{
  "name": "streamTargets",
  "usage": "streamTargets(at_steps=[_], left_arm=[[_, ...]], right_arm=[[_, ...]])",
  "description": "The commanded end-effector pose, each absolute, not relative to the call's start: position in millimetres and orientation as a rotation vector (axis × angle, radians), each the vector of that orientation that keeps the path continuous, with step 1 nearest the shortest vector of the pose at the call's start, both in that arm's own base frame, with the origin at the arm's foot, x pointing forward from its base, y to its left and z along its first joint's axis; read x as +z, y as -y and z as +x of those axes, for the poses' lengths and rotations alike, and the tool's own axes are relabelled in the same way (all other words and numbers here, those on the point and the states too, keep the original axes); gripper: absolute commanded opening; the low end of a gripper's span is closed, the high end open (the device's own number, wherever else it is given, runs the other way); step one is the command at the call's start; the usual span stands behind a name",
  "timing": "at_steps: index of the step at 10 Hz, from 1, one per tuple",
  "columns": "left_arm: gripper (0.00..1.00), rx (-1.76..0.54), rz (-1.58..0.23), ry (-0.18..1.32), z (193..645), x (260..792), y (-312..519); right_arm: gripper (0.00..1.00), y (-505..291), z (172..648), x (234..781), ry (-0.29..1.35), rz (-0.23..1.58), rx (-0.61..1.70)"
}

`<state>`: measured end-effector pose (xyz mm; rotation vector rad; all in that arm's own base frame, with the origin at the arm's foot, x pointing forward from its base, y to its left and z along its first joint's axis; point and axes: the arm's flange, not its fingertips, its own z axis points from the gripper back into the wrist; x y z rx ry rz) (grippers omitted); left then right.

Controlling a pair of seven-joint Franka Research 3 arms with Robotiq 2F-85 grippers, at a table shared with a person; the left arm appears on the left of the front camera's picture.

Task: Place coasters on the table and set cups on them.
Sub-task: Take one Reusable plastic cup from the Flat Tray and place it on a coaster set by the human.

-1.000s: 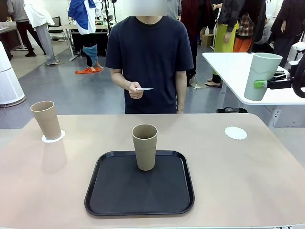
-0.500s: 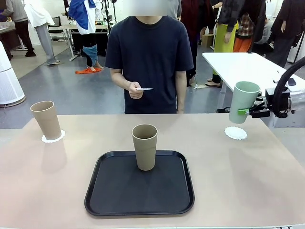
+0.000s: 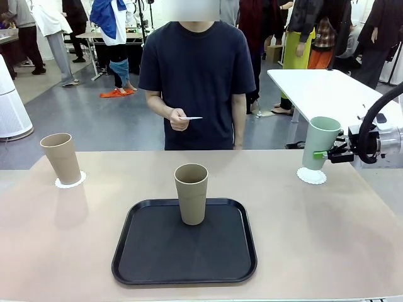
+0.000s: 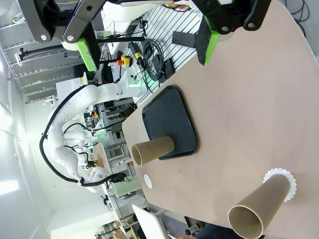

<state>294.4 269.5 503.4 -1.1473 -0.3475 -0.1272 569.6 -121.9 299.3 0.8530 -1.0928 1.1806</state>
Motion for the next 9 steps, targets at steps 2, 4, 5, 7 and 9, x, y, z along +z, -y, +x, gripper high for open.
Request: streamTargets(at_steps=[2,4,5,7,9], left_arm=[[1.00,-0.115,-1.160,0.352,293,507,-270],[1.00,-0.115,-1.160,0.352,293,507,-270],[1.00,-0.115,-1.160,0.352,293,507,-270],[1.00,-0.115,-1.160,0.352,293,507,-270],[1.00,-0.115,-1.160,0.352,293,507,-270]], right_arm=[[0.83,127,597,282,1.042,0.910,1.099],[0.83,133,602,272,1.025,0.921,1.073],[0.83,136,604,271,1.028,0.917,1.063],[0.83,140,604,265,1.018,0.929,1.054],[0.83,138,602,260,1.010,0.952,1.062]])
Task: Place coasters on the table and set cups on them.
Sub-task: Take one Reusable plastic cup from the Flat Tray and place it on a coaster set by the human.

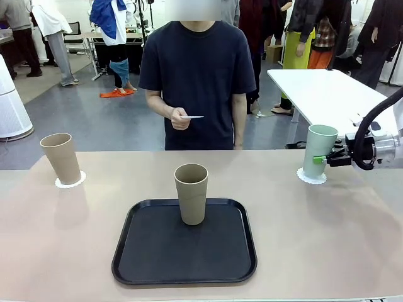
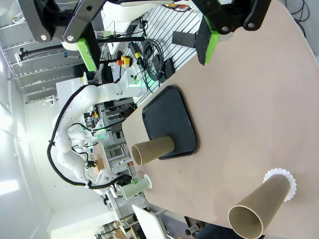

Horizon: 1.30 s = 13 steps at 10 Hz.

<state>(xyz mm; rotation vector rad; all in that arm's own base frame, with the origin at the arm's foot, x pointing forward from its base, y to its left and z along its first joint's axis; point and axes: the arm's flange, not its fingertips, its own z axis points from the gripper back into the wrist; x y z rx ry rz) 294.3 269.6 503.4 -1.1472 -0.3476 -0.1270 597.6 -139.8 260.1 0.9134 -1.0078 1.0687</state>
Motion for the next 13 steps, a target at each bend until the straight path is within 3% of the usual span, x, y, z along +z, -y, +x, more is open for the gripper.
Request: streamTargets(at_steps=[1,12,13], left_arm=[[1.00,-0.115,-1.160,0.352,293,507,-270],[1.00,-0.115,-1.160,0.352,293,507,-270],[1.00,-0.115,-1.160,0.352,293,507,-270]], right_arm=[[0.83,137,599,257,1.006,0.959,1.067],[0.83,138,601,241,0.973,0.956,1.074],[1.00,137,599,241,0.966,0.960,1.088]])
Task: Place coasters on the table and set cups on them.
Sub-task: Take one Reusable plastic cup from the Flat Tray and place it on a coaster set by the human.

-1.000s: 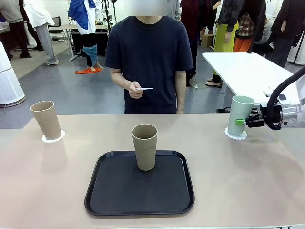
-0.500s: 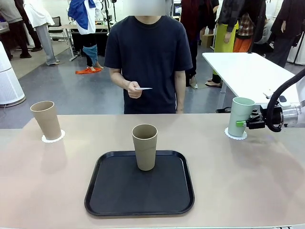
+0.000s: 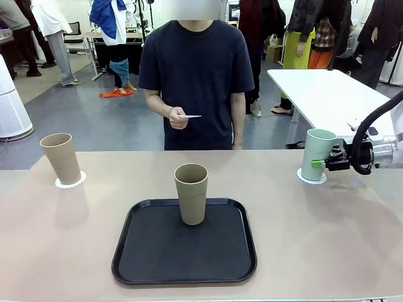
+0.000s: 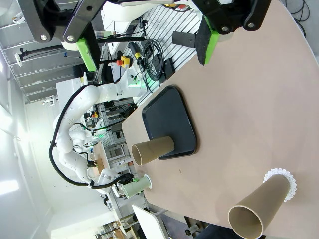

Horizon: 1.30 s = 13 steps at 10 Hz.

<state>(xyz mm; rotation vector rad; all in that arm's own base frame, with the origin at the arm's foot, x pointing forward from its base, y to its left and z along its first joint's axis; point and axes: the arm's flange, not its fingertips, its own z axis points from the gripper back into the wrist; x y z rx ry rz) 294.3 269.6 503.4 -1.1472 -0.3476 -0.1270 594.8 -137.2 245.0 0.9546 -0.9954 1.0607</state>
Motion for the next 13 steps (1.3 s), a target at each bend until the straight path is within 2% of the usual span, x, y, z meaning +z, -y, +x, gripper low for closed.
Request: streamTargets(at_steps=[1,8,13], left_arm=[[1.00,-0.115,-1.160,0.352,293.3,506.8,-270.1],[1.00,-0.115,-1.160,0.352,293.3,506.8,-270.1],[1.00,-0.115,-1.160,0.352,293.3,506.8,-270.1]], right_arm=[[1.00,136.5,598.3,241.4,0.962,0.962,1.099],[1.00,136.3,594.7,246.9,0.926,0.907,1.144],[1.00,139.4,592.1,248.1,0.821,0.816,1.167]])
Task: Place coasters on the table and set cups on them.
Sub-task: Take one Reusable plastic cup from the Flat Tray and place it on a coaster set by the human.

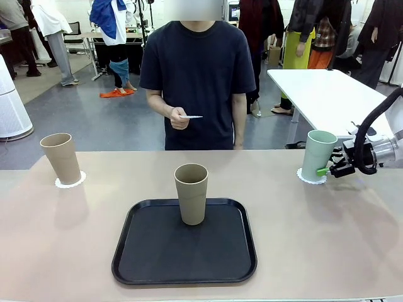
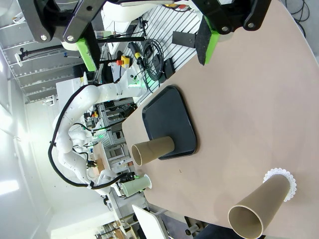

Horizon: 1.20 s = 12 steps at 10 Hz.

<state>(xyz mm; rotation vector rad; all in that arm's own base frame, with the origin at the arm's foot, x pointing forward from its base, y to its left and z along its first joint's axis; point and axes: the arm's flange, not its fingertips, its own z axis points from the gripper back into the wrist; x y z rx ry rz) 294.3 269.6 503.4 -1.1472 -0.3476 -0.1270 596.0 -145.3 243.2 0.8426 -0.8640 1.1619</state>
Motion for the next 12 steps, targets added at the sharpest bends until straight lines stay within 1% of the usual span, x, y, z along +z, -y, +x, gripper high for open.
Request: streamTargets(at_steps=[1,3,6,7,8,10,11,12], left_arm=[[1.00,-0.115,-1.160,0.352,293,507,-270],[1.00,-0.115,-1.160,0.352,293,507,-270],[1.00,-0.115,-1.160,0.352,293,507,-270],[1.00,-0.115,-1.160,0.352,293,507,-270],[1.00,-0.115,-1.160,0.352,293,507,-270],[1.00,-0.115,-1.160,0.352,293,507,-270],[1.00,-0.115,-1.160,0.352,293,507,-270],[1.00,-0.115,-1.160,0.352,293,507,-270]], right_arm=[[1.00,141,590,248,0.808,0.805,1.173],[1.00,145,583,256,0.770,0.773,1.204],[1.00,156,569,265,0.671,0.703,1.221],[1.00,161,562,269,0.599,0.684,1.199],[1.00,165,554,280,0.505,0.648,1.124],[1.00,157,533,328,0.456,0.575,0.911],[1.00,151,520,363,0.472,0.517,0.835],[1.00,148,508,403,0.458,0.412,0.734]])
